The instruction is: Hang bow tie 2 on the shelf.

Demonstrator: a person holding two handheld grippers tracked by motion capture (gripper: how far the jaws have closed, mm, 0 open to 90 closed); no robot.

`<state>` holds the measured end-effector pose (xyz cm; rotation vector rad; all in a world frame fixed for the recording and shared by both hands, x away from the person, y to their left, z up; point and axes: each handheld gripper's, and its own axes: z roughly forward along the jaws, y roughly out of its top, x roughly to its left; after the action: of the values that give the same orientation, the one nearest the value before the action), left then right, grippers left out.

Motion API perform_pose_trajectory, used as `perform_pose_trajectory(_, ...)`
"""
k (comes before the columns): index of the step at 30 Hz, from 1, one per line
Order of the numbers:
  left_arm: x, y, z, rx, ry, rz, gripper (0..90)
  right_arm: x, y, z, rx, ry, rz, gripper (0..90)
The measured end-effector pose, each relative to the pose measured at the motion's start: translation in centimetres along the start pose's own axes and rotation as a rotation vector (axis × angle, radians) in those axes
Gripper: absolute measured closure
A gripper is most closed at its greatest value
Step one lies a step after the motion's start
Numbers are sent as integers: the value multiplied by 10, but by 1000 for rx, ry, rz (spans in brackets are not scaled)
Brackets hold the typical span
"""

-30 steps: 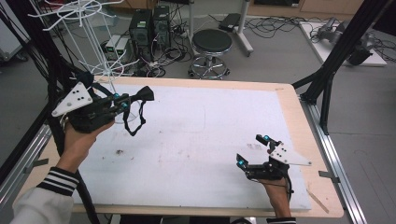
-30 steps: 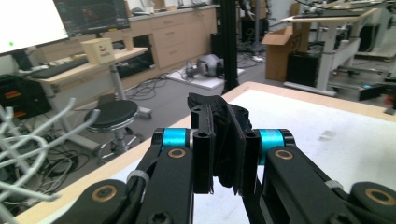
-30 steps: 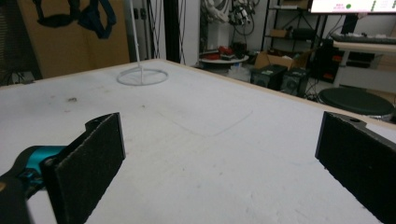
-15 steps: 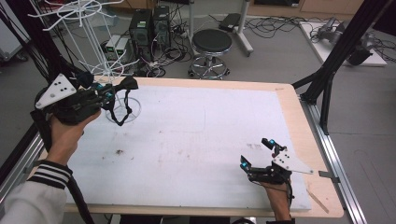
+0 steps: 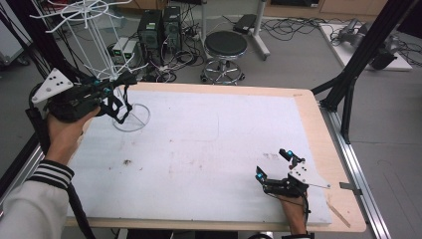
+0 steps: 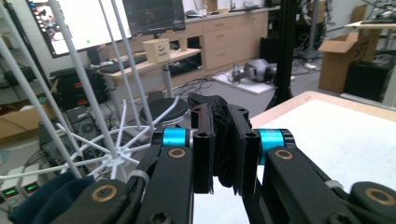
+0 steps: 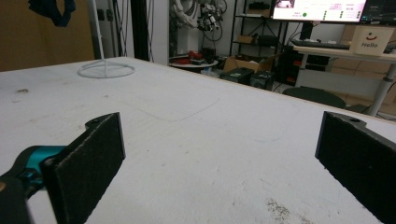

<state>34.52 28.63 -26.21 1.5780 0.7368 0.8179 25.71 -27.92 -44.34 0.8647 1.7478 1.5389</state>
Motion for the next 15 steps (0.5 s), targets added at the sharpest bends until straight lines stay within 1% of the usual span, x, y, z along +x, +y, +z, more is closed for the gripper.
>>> perform_pose_trajectory(2, 1, 0, 2, 5, 2, 3, 808, 0, 0, 1, -1, -3, -5, 7)
perform_pose_trajectory(7, 5, -2, 6, 17, 13, 3, 808, -2, -8, 2, 13, -8, 19, 7)
perform_pose_trajectory(9, 7, -4, 7, 19, 16, 7, 808, -2, -7, 1, 0, -10, 29, 7)
perform_pose_trajectory(10, 8, -4, 8, 23, 19, 8, 808, -3, -8, 1, -4, -14, 21, 7)
perform_pose_trajectory(11, 9, -4, 8, 26, 22, 12, 808, -2, -8, 1, 5, -12, 34, 7)
perform_pose_trajectory(12, 10, -5, 9, 29, 24, 16, 808, -3, -8, 1, -4, -16, 27, 7)
perform_pose_trajectory(14, 11, -5, 10, 31, 32, 20, 808, -3, -8, 0, 0, -16, 36, 7)
perform_pose_trajectory(15, 12, -5, 11, 34, 30, 30, 808, -3, -8, 0, -4, -16, 36, 7)
